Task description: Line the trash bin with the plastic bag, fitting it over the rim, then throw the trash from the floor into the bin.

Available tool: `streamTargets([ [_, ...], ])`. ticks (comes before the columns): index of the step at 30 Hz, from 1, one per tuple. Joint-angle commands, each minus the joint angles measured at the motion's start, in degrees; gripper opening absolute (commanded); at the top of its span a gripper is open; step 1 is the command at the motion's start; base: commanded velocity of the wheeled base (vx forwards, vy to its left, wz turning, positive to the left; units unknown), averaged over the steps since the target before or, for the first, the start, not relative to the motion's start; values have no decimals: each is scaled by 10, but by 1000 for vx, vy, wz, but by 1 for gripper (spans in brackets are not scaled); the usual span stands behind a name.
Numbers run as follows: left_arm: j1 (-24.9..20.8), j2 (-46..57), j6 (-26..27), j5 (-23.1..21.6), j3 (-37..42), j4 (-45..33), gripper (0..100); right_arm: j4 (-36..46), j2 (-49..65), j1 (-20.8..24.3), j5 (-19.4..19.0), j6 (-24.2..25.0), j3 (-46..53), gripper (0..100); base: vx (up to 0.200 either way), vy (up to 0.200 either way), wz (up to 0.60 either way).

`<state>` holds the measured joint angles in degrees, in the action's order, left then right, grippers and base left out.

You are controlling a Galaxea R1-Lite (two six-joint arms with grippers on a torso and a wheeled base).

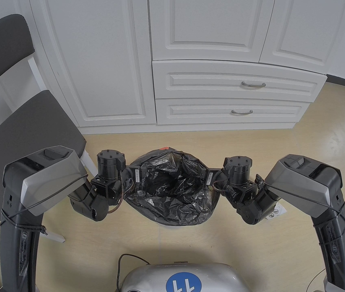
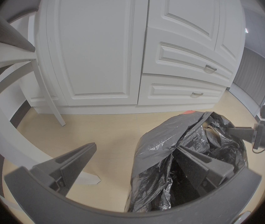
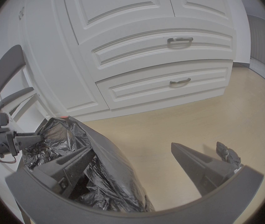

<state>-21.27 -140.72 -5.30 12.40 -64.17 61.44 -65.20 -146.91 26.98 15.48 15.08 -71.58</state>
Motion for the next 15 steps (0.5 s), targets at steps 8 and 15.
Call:
streamTargets([
  [8, 6, -29, -43, 0, -51, -2, 100, 2, -60, -11, 3, 28, -77, 100, 0, 0, 0],
  [15, 8, -41, -66, 0, -71, -4, 100, 7, -77, -24, 3, 35, -103, 100, 0, 0, 0],
])
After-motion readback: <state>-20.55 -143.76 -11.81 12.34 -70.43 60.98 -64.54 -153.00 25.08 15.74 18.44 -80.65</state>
